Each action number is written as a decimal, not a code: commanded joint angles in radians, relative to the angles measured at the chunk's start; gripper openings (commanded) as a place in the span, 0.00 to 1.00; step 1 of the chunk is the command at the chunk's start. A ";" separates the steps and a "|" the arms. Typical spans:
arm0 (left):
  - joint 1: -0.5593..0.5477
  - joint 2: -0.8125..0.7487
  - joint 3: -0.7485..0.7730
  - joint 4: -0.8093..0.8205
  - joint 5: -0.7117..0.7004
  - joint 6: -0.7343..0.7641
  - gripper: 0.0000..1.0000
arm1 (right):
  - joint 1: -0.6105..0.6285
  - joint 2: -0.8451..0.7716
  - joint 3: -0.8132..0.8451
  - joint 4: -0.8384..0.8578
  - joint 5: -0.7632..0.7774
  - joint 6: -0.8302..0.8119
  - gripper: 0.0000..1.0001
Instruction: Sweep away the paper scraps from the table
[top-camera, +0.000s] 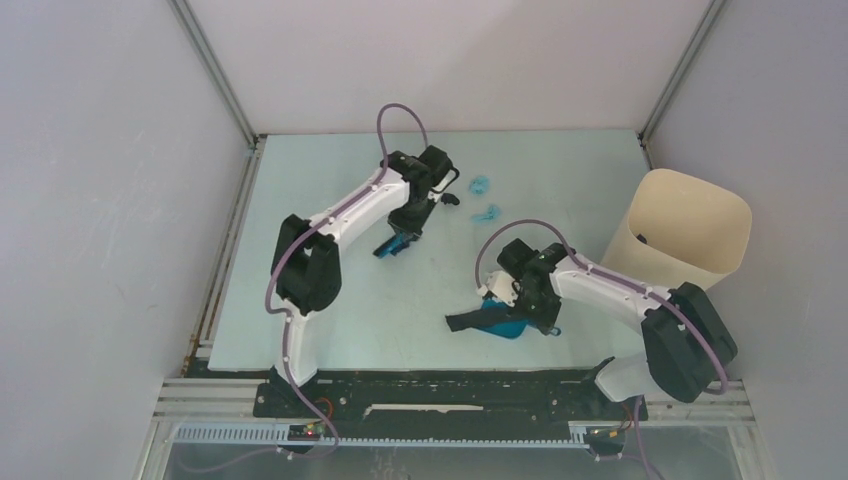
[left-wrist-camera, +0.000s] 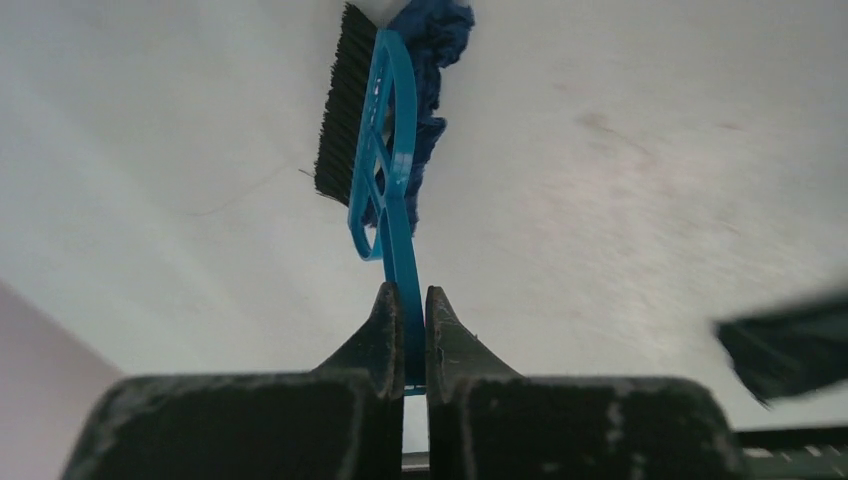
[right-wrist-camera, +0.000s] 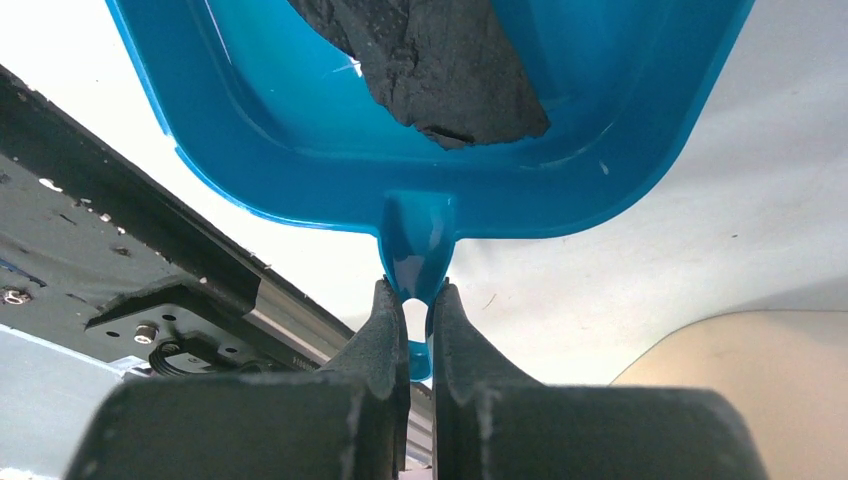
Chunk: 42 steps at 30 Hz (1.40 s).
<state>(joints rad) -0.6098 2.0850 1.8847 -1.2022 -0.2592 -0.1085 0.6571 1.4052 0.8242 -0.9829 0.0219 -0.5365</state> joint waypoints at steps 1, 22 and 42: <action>-0.078 -0.104 -0.074 0.130 0.331 -0.074 0.00 | 0.005 0.033 0.057 0.011 -0.005 -0.004 0.00; -0.196 -0.278 -0.235 0.347 0.781 -0.232 0.00 | -0.047 0.083 0.111 0.058 -0.036 -0.019 0.00; -0.196 -0.347 -0.115 0.273 0.545 -0.237 0.00 | -0.050 -0.086 0.031 0.146 -0.054 -0.044 0.00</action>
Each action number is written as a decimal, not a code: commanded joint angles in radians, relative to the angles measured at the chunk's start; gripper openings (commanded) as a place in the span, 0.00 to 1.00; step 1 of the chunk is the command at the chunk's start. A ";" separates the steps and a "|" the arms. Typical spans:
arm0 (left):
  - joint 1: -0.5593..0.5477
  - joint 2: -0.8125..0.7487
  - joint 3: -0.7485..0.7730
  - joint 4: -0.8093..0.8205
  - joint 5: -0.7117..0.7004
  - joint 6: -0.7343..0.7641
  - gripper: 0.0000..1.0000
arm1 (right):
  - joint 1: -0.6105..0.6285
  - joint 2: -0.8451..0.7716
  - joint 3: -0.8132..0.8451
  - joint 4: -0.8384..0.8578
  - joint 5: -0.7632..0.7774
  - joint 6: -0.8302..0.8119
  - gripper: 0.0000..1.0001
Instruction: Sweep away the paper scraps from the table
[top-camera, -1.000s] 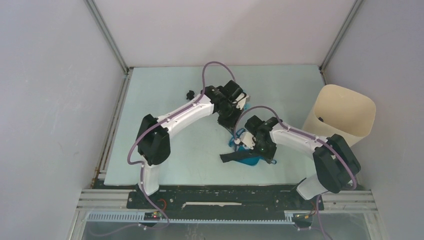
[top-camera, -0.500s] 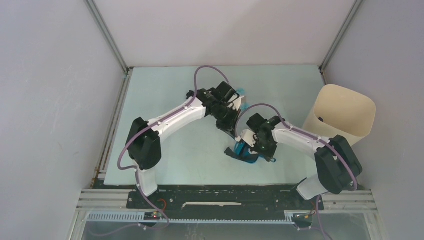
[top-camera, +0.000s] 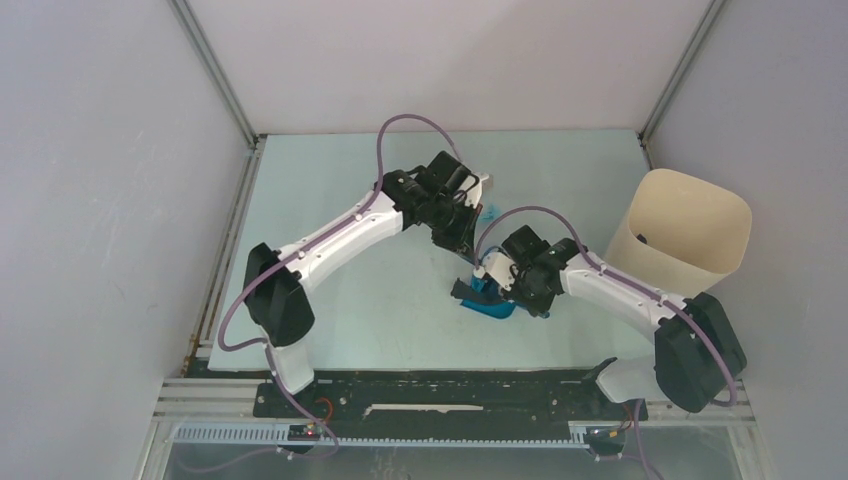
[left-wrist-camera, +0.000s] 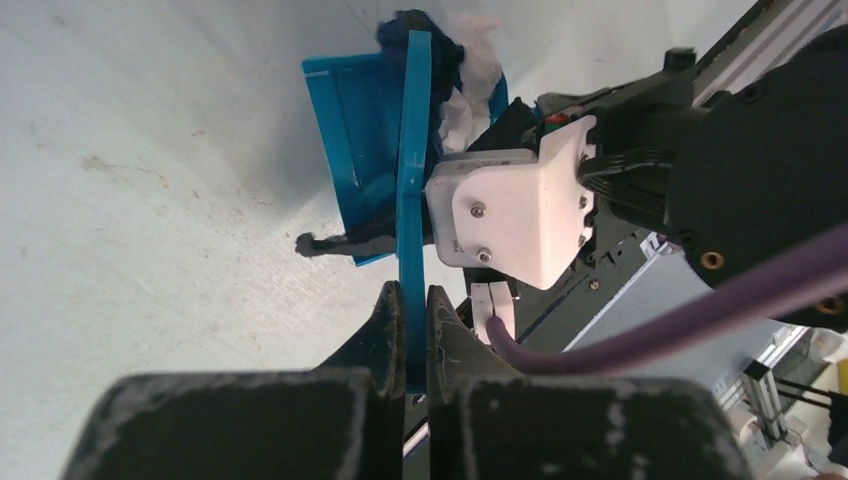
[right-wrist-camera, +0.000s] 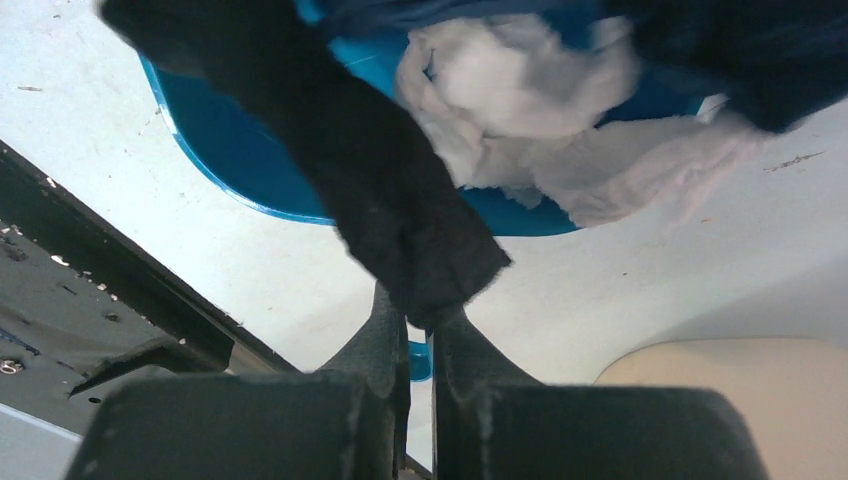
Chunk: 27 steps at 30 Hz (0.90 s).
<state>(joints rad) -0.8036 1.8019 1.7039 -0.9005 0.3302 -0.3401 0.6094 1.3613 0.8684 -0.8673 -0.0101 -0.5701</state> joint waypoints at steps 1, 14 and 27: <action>-0.002 -0.067 0.068 -0.029 -0.063 -0.005 0.00 | -0.002 -0.046 -0.015 0.031 -0.025 -0.010 0.00; -0.006 -0.058 0.098 -0.032 -0.060 -0.024 0.00 | 0.005 -0.071 -0.031 0.031 -0.038 -0.011 0.00; -0.003 -0.122 0.084 0.024 -0.133 -0.013 0.00 | 0.018 -0.064 -0.037 0.042 -0.034 -0.004 0.00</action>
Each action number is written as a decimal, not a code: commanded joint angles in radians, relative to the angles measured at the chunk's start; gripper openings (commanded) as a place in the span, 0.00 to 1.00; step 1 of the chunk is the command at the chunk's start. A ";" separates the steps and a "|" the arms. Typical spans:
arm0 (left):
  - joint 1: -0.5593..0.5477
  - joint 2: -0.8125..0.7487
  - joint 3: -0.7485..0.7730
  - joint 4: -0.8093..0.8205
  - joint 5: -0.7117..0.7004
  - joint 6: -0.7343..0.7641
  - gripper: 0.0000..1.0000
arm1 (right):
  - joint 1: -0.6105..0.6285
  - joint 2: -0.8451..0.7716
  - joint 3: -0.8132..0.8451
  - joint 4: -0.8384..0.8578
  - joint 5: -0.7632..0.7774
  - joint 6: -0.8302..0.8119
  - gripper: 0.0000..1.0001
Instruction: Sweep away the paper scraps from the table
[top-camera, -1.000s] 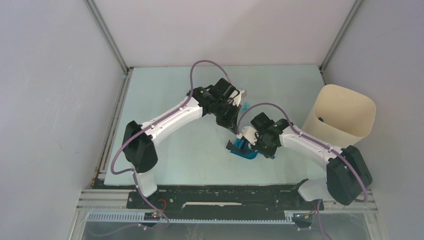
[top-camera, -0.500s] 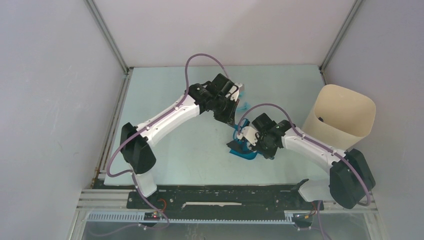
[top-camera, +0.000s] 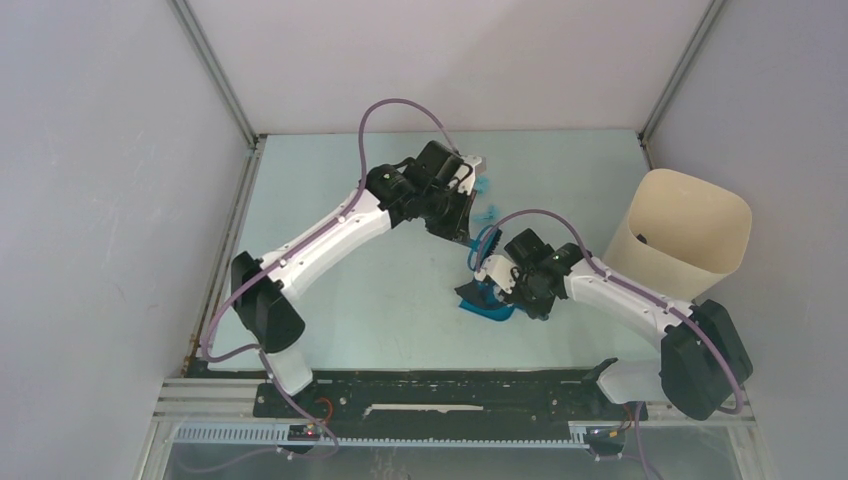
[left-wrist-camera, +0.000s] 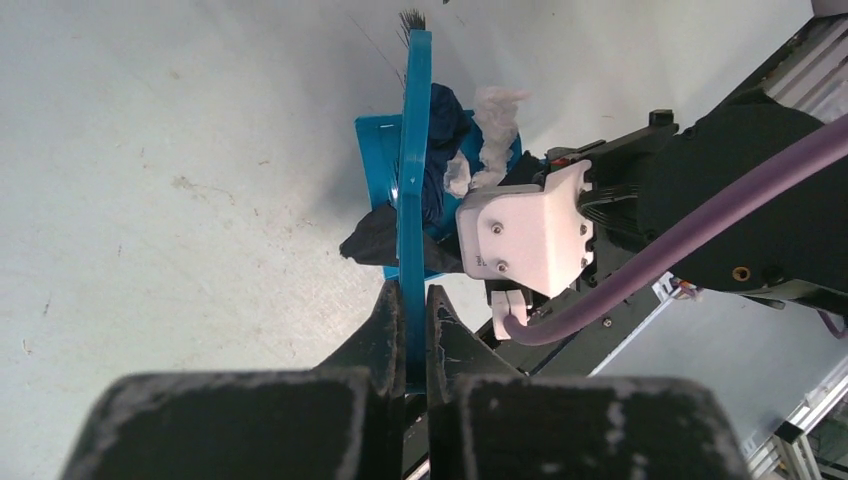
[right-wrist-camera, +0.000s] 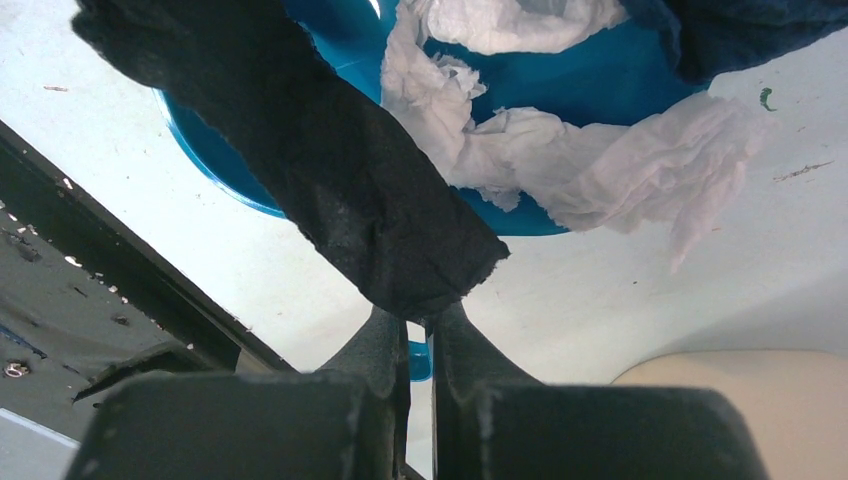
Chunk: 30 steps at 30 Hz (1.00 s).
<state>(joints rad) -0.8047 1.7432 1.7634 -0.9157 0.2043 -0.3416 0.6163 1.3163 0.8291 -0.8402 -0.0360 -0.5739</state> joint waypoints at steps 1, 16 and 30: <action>-0.002 -0.074 0.024 0.040 -0.031 -0.009 0.00 | 0.011 -0.022 0.002 0.012 -0.005 -0.001 0.00; 0.077 -0.399 -0.403 0.028 -0.313 0.026 0.00 | 0.046 -0.081 0.144 -0.192 -0.048 -0.062 0.00; 0.180 -0.445 -0.662 0.137 -0.364 0.133 0.00 | 0.030 -0.120 0.288 -0.367 -0.034 -0.110 0.00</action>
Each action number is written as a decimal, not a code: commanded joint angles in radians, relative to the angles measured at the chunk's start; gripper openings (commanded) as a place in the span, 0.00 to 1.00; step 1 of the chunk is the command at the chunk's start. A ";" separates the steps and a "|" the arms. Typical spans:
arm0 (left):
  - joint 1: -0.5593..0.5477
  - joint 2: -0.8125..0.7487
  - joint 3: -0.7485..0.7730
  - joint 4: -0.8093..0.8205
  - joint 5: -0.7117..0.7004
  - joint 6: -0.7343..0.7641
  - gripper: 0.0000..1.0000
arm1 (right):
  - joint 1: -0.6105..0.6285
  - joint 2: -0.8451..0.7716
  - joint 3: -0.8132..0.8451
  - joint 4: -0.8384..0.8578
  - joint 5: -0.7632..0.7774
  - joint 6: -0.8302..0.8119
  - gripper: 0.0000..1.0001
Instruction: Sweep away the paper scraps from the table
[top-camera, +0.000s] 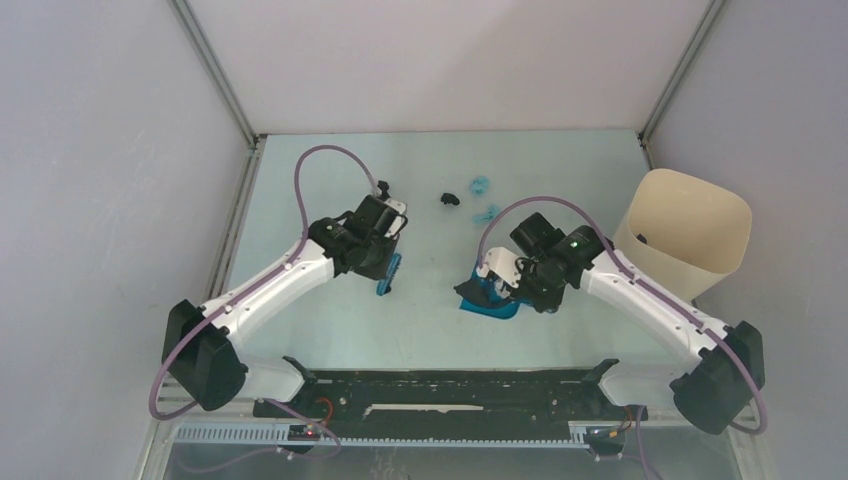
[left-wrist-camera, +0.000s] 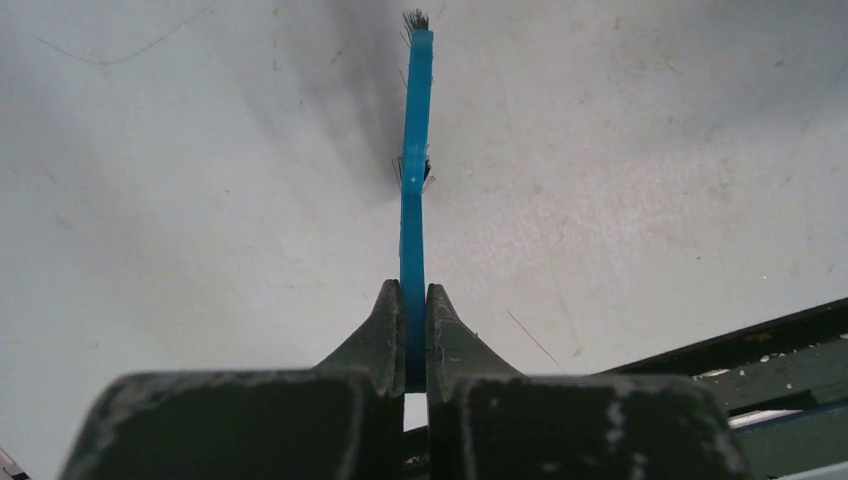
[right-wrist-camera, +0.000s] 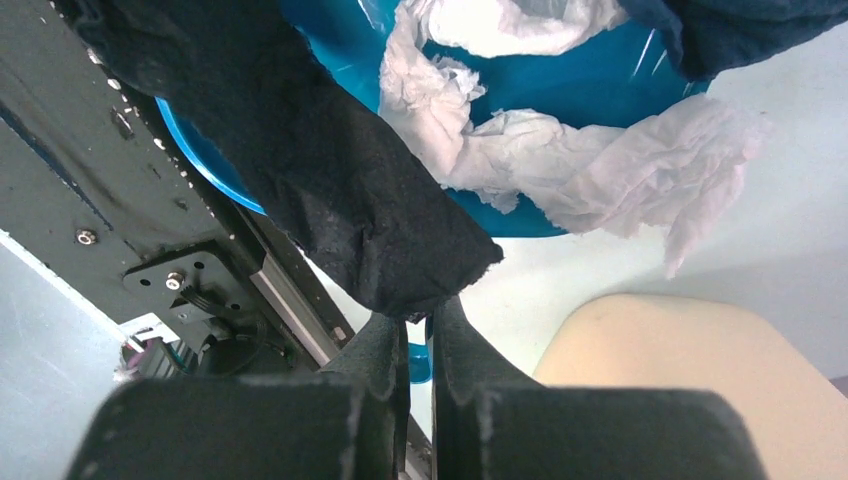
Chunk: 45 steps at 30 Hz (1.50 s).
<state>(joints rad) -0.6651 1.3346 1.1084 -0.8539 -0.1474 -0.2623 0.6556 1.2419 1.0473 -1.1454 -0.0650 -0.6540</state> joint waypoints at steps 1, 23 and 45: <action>0.055 -0.037 -0.013 0.079 0.002 0.060 0.00 | -0.013 -0.053 0.077 -0.071 -0.007 -0.034 0.00; 0.111 0.013 -0.020 0.094 0.094 0.049 0.00 | -0.223 -0.124 0.332 -0.350 -0.095 -0.170 0.00; 0.111 0.045 -0.020 0.076 0.139 0.061 0.00 | -0.810 -0.166 0.573 -0.456 -0.222 -0.199 0.00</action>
<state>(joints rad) -0.5579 1.3651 1.0790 -0.7712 -0.0402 -0.2234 -0.0586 1.0821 1.5784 -1.5604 -0.2546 -0.8330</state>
